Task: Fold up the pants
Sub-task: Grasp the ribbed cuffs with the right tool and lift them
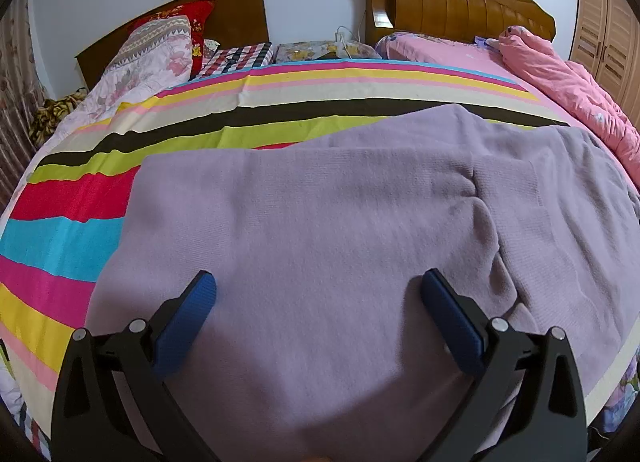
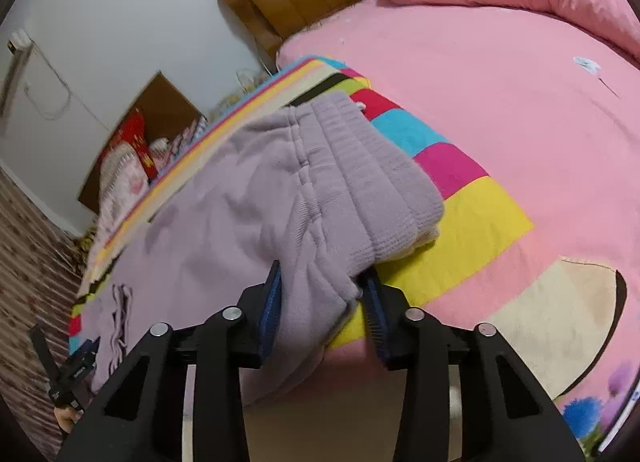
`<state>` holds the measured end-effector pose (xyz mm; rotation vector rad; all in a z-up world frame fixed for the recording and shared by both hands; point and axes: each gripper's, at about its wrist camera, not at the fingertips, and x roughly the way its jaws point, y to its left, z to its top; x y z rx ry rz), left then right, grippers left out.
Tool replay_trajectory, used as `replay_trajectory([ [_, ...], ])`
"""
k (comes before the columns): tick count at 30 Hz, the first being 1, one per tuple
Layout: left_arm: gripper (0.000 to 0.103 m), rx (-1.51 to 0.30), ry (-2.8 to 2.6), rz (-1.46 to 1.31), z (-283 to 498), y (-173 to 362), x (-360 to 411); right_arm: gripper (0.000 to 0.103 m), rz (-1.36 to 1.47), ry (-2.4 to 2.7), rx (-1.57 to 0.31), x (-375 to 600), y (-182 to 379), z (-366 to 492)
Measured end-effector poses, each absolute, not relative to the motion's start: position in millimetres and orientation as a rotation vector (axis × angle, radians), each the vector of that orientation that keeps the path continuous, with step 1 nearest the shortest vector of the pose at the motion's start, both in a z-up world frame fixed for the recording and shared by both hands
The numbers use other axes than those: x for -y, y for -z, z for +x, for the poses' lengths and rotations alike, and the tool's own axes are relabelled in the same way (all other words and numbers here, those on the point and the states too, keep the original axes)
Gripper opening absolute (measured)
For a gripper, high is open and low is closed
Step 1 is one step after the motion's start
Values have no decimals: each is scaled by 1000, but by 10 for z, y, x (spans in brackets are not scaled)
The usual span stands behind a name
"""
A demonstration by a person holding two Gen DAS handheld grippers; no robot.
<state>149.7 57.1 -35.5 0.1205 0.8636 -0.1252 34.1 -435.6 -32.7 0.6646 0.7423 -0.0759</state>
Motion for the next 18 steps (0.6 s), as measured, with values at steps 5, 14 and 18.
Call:
replay_trajectory([
  [5, 101, -860, 145, 79, 1384, 190, -585, 36, 743, 50, -688, 4420, 347, 286],
  [14, 102, -919, 197, 140, 1323, 354, -481, 26, 646, 40, -484, 4037, -386, 307],
  [18, 100, -837, 207, -3, 1238, 96, -735, 26, 313, -34, -402, 3075, -1110, 529],
])
